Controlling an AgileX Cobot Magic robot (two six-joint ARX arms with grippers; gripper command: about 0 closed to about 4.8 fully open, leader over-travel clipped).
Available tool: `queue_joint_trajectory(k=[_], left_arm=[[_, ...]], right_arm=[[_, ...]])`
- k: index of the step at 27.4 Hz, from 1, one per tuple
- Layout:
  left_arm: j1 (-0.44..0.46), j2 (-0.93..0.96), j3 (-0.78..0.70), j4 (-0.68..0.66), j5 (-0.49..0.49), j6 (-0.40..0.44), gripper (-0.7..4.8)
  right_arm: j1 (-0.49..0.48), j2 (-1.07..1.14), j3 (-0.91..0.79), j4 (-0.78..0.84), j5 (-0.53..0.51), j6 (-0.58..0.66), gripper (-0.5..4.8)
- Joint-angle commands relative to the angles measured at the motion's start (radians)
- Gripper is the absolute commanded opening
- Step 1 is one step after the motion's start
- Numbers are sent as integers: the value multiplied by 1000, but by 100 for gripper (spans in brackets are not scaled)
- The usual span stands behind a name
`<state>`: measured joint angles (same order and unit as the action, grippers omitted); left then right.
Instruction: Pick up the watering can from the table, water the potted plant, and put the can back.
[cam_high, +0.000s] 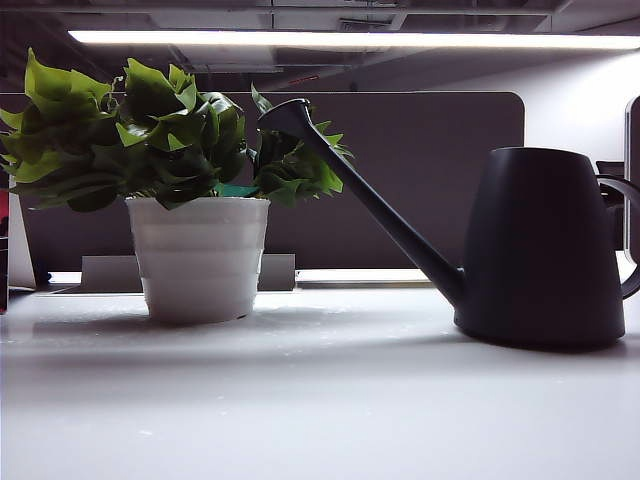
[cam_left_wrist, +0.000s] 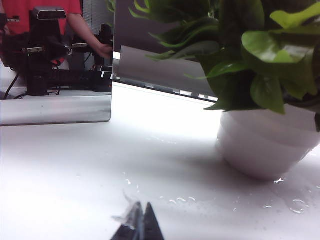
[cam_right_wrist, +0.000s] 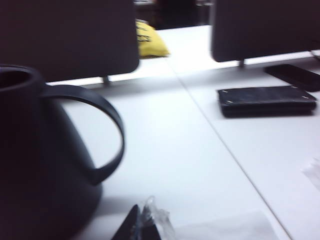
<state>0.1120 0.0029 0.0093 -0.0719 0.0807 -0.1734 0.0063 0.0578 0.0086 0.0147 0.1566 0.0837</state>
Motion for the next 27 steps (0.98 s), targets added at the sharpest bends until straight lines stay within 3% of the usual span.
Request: queue_joint_trajectory(k=[1, 10, 13, 16, 18, 20, 23, 27], left_arm=[[0, 1, 11, 18, 13, 4, -5], [0, 1, 14, 30, 14, 5, -5], [0, 1, 25, 86, 73, -12, -5], [-5, 1, 78, 154, 186, -115, -5], [-23, 2, 135, 157, 221, -137, -5], [-49, 3, 202, 128, 188, -128, -5], [-82, 31, 287, 103, 141, -126, -5], [-126, 129, 378, 103, 152, -125, -5]], right_arm=[[3, 2, -5, 17, -8, -6, -6], [2, 0, -2, 2, -3, -6, -5], [2, 0, 32, 23, -39, -6, 0], [2, 1, 94, 24, -113, -8, 14], [2, 2, 156, 2, -150, -46, 165], [2, 21, 221, -21, -147, -79, 313], [2, 76, 312, -33, -132, -134, 377], [3, 204, 441, -45, -133, -202, 409]])
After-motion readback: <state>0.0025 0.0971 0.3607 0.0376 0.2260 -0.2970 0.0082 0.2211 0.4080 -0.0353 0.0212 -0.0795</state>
